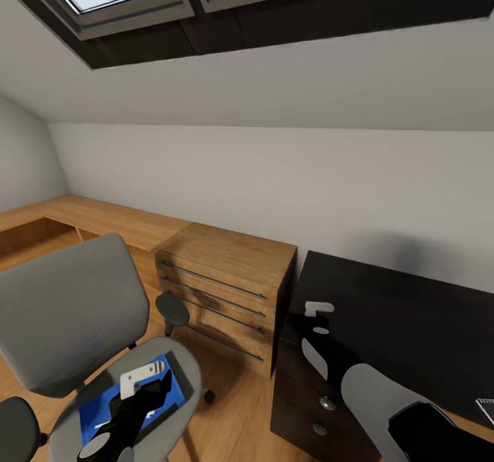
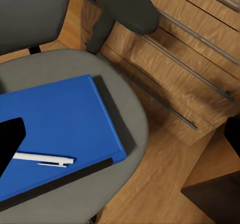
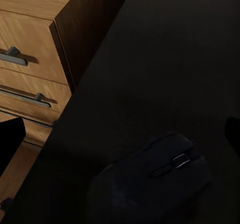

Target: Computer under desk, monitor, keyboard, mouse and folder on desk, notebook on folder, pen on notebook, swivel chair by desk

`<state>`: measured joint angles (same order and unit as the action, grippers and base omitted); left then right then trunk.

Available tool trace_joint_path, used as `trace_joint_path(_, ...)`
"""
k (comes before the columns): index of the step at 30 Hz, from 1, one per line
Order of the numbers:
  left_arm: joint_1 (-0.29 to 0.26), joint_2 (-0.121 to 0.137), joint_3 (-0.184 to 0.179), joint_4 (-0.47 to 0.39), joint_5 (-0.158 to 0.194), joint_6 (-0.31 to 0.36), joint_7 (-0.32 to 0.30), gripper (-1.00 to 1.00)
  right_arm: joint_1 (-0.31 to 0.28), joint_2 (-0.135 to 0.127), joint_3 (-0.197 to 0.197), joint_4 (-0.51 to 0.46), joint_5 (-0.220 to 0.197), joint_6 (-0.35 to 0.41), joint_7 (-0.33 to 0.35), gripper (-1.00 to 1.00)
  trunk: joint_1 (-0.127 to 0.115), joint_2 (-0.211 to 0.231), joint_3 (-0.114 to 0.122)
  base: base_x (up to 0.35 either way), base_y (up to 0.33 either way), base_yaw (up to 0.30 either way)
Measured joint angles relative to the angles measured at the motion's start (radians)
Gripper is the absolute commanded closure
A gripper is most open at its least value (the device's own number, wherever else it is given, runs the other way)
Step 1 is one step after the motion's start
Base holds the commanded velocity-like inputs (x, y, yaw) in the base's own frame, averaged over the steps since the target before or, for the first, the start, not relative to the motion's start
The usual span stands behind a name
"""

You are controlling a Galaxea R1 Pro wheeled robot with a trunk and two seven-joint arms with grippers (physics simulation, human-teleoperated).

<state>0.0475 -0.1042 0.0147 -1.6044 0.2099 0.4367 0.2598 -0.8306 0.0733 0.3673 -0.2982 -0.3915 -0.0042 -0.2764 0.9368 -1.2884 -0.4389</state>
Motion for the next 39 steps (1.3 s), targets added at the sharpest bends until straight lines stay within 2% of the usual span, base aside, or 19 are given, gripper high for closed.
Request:
trace_joint_path(8,0.0,-0.002,-0.001,-0.005,0.0,0.0,0.0,-1.0,0.0,-0.021,-0.001,0.003,-0.003,0.02,0.001,-1.0,0.0,0.0,0.0,0.001,0.0,0.0)
trace_joint_path(17,0.0,-0.003,-0.001,-0.007,0.0,-0.001,0.0,-1.0,0.0,-0.024,-0.002,0.004,-0.005,0.049,0.003,-1.0,0.034,-0.063,-0.028,0.0,0.0,0.0)
trace_joint_path(22,0.0,-0.003,-0.001,-0.007,0.0,-0.002,0.0,-1.0,0.0,-0.024,-0.001,0.004,-0.005,0.05,0.004,-1.0,0.035,-0.063,-0.028,0.0,0.0,0.0)
trace_joint_path(35,0.0,-0.003,-0.001,-0.008,0.001,-0.002,0.0,-1.0,0.0,-0.024,-0.002,0.004,-0.005,0.051,0.003,-1.0,0.084,-0.154,-0.069,0.0,0.0,0.0)
trace_joint_path(39,0.0,-0.003,-0.001,-0.008,0.001,-0.002,0.0,-1.0,0.0,-0.024,-0.002,0.004,-0.005,0.051,0.003,-1.0,0.084,-0.154,-0.069,0.0,0.0,0.0)
